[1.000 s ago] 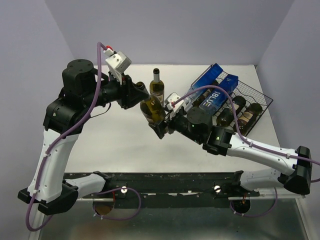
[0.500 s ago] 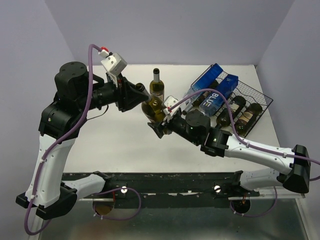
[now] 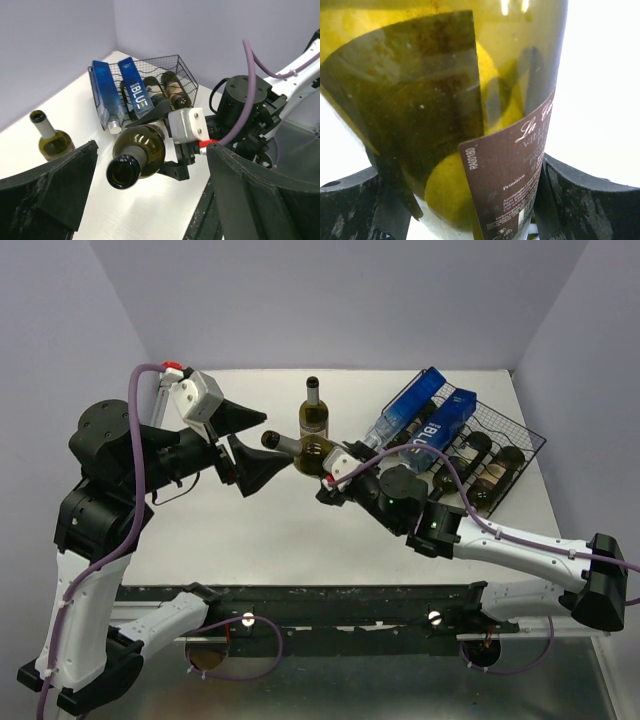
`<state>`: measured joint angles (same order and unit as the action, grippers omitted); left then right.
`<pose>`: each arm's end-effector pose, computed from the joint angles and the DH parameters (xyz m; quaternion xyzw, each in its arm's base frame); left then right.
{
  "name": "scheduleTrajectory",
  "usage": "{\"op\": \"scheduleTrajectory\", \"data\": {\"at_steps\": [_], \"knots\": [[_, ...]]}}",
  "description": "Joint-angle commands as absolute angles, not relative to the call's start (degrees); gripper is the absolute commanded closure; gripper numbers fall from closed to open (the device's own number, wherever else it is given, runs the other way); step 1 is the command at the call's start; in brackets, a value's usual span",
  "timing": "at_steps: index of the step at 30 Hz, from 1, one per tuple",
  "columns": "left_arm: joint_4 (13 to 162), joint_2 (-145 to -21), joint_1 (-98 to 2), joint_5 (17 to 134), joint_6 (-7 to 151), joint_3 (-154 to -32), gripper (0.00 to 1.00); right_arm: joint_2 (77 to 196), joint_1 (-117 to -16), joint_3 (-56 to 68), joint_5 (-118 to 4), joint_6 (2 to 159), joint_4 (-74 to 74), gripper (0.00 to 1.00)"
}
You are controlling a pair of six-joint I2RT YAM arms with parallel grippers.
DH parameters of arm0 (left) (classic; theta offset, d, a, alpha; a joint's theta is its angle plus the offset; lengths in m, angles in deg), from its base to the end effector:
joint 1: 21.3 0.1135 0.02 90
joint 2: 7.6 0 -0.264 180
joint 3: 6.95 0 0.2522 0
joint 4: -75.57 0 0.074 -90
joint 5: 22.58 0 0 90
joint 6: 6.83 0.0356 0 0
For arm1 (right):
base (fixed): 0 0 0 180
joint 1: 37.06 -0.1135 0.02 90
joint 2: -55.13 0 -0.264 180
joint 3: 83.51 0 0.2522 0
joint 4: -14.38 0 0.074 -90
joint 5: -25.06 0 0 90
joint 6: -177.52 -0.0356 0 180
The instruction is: Put the wine bottle on the wine rack
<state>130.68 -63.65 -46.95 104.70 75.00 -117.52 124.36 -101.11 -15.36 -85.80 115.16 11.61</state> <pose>0.1000 -0.0719 0.5368 0.3246 0.6315 -0.4112 0.5717 0.1364 0.2512 0.3484 -0.4293 0.5891 0.0842 0.6794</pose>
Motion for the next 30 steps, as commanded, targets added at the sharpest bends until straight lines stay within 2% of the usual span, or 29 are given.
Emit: {"op": "scheduleTrajectory", "data": {"at_steps": [1,6,15,22,27,30], "knots": [[128.3,-61.1,-47.3,96.9,76.7,-116.8,0.01,120.8,-101.0,-16.9,-90.2,131.7,24.1,0.99],[129.2,-61.0,-47.2,96.1,76.1,-117.0,0.01,119.6,-101.0,-20.5,-90.3,146.8,29.1,0.99],[145.1,-69.0,-47.3,109.7,86.9,-115.2,0.05,118.7,-101.0,-24.6,-86.8,168.4,33.4,0.99],[149.8,-71.1,-47.8,111.7,94.3,-111.0,0.05,118.9,-101.0,-24.0,-86.2,170.7,32.4,0.99],[150.9,-72.6,-49.2,108.5,95.5,-109.4,0.04,119.7,-101.0,-23.1,-85.9,171.8,32.4,0.99],[151.2,-73.8,-50.5,105.8,95.6,-108.8,0.1,120.1,-101.0,-22.6,-85.5,171.8,32.7,0.99]]}}
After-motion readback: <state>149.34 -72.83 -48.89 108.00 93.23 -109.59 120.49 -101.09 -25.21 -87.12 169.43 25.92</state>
